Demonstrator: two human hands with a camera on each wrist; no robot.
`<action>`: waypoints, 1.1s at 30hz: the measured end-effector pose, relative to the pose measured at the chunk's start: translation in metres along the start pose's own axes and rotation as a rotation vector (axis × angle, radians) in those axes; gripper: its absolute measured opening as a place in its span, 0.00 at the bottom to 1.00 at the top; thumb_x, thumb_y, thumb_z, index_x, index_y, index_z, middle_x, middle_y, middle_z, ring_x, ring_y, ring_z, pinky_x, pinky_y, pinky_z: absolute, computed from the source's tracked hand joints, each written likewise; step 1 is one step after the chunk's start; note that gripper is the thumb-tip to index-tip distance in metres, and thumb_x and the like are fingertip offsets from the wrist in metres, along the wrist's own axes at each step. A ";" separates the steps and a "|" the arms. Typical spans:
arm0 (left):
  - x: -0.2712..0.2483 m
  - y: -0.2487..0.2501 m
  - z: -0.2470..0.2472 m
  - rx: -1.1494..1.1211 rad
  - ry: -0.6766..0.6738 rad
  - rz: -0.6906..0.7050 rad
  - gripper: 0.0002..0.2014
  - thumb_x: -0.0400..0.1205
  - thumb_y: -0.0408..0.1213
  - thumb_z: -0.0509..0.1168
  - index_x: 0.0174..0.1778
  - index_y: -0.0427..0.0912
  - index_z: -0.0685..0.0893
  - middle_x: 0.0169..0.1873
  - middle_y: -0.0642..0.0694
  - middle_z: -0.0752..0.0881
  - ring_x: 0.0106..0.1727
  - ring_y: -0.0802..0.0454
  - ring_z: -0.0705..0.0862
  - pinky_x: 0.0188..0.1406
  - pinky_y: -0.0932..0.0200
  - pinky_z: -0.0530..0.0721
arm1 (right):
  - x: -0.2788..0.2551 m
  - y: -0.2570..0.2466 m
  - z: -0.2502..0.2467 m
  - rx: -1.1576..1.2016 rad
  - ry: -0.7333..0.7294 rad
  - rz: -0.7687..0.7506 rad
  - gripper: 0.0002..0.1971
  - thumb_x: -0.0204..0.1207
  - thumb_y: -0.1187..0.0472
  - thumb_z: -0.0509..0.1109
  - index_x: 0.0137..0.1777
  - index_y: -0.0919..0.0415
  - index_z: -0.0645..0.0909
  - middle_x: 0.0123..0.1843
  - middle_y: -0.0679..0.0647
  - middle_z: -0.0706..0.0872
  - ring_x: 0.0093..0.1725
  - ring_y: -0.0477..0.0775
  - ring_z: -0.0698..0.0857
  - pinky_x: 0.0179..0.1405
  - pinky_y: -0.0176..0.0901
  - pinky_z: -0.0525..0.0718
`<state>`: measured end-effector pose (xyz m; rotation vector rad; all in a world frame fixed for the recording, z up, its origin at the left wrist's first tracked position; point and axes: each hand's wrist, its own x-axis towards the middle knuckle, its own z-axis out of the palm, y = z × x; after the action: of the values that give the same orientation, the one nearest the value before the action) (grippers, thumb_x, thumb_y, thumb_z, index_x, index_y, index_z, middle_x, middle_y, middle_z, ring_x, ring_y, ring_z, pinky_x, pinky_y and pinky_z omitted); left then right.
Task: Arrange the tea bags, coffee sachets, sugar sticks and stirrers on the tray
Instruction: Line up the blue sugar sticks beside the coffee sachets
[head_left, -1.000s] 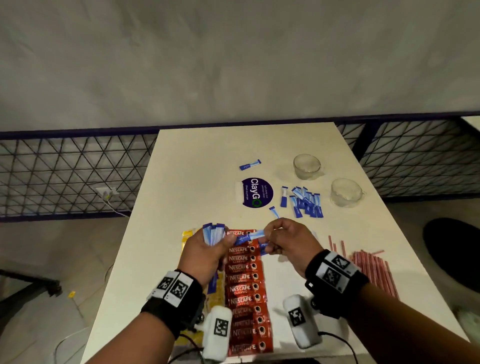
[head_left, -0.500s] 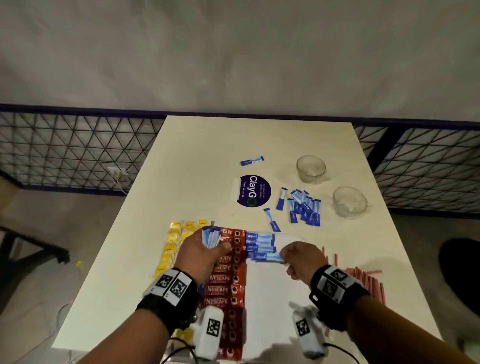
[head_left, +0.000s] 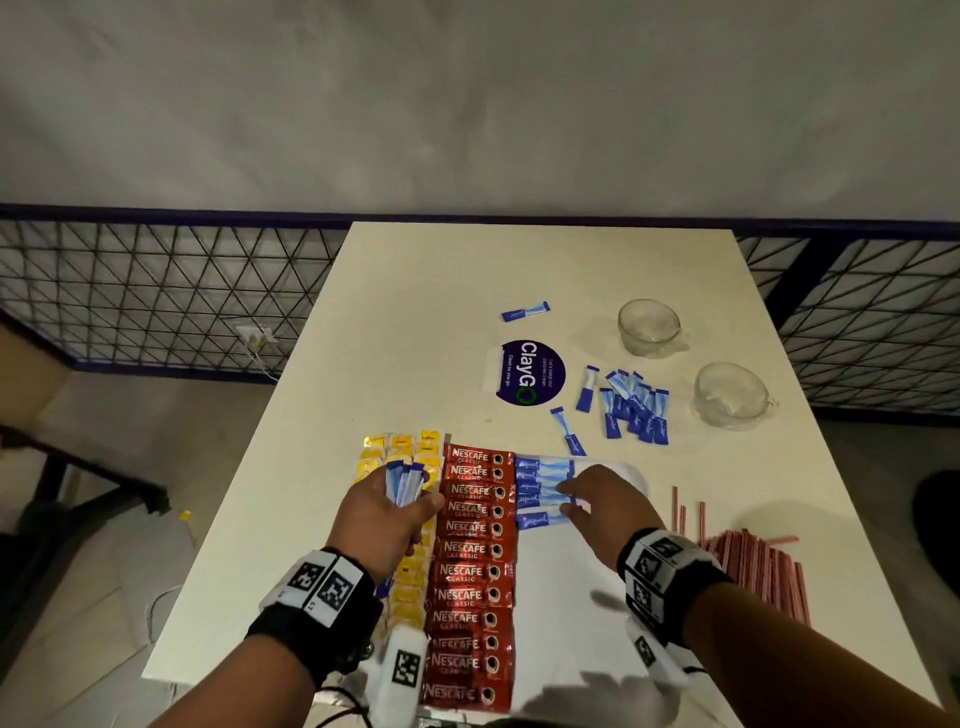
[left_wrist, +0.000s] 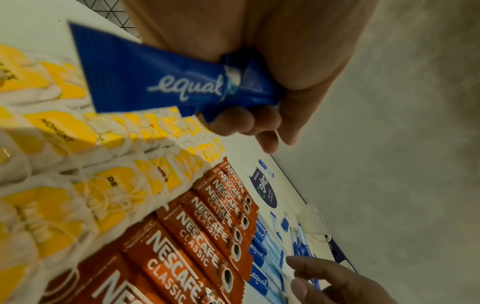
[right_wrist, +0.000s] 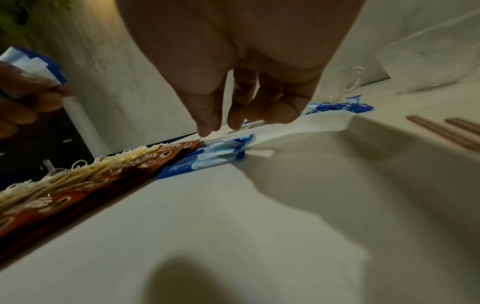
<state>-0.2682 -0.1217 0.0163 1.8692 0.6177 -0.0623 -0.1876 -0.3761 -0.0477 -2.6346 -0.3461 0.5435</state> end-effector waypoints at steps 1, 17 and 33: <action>0.000 0.000 0.000 -0.001 0.001 0.001 0.11 0.76 0.37 0.76 0.47 0.37 0.82 0.23 0.45 0.80 0.18 0.54 0.74 0.23 0.58 0.77 | 0.003 -0.001 0.000 -0.068 -0.042 -0.025 0.17 0.84 0.51 0.60 0.71 0.48 0.78 0.71 0.48 0.76 0.69 0.50 0.76 0.73 0.42 0.70; -0.003 -0.004 0.001 -0.047 0.001 0.007 0.09 0.76 0.37 0.75 0.47 0.42 0.83 0.24 0.44 0.80 0.21 0.52 0.75 0.25 0.57 0.78 | 0.006 -0.009 -0.005 -0.345 -0.142 -0.241 0.18 0.83 0.47 0.58 0.70 0.44 0.78 0.68 0.47 0.76 0.65 0.53 0.75 0.66 0.45 0.73; -0.003 -0.011 -0.001 -0.063 0.016 0.009 0.10 0.75 0.36 0.76 0.48 0.41 0.83 0.26 0.42 0.81 0.22 0.50 0.76 0.27 0.54 0.80 | 0.012 -0.021 0.003 -0.360 -0.126 -0.277 0.15 0.84 0.53 0.59 0.63 0.51 0.84 0.62 0.50 0.84 0.62 0.55 0.79 0.61 0.45 0.78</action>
<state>-0.2764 -0.1191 0.0083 1.8129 0.6159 -0.0222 -0.1816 -0.3534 -0.0445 -2.8254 -0.9087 0.6006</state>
